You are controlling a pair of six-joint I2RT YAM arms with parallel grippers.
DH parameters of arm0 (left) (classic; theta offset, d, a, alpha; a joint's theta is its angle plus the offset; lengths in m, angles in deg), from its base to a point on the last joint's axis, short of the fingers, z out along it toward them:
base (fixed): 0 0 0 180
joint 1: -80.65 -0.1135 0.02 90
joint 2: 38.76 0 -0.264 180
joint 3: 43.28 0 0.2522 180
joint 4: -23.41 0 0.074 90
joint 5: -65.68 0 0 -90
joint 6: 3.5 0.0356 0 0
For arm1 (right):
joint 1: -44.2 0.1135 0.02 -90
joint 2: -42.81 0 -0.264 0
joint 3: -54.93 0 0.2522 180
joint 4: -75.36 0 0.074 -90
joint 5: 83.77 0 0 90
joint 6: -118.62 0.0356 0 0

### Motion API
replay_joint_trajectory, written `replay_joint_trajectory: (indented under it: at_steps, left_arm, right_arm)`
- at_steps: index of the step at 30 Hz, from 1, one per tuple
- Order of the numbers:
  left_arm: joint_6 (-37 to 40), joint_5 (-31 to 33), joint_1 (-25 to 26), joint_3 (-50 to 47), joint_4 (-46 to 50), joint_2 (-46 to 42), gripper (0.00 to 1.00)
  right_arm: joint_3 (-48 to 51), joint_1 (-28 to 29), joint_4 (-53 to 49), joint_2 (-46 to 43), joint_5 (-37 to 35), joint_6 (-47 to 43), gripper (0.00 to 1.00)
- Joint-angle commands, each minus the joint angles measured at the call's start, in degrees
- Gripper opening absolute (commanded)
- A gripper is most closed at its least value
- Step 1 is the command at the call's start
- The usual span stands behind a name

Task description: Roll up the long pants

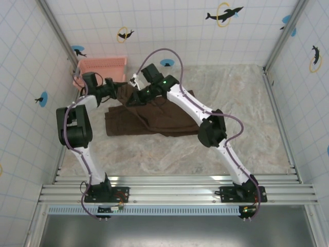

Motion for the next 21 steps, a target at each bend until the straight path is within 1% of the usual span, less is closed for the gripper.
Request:
replay_joint_trajectory:
  at_steps: [1,4,7,10,12,15,17,21]
  left_arm:
    - [9.52,6.67,-2.6,2.59,10.54,-2.45,0.0]
    - [13.64,7.46,-3.97,2.41,18.16,-4.65,0.0]
    - [17.77,7.61,-5.63,6.06,25.5,-6.49,0.0]
    - [21.13,6.96,-7.21,8.55,29.88,-6.17,0.0]
    - [22.3,6.74,-7.9,9.47,31.18,-4.94,0.0]
    - [21.86,6.37,-7.99,9.81,29.72,-3.18,0.0]
    - [23.05,6.47,-7.97,10.63,30.95,-2.44,0.0]
    - [24.73,7.22,-8.44,12.21,33.18,-0.15,0.0]
  right_arm:
    - [-1.14,3.26,-1.08,1.45,10.06,3.75,0.08]
    - [-1.2,4.37,1.38,1.85,11.32,6.18,0.08]
    - [-1.2,5.98,2.94,1.66,12.16,7.03,0.08]
    - [-1.31,7.1,4.89,2.22,12.92,8.26,0.08]
    - [-1.62,7.51,6.65,3.29,13.4,9.95,0.09]
    - [-3.55,8.01,7.39,5.97,13.81,11.26,0.09]
    - [-4.9,8.54,9.14,7.85,14.09,12.46,0.1]
    - [-8.47,9.39,14.3,12.34,14.29,16.3,0.13]
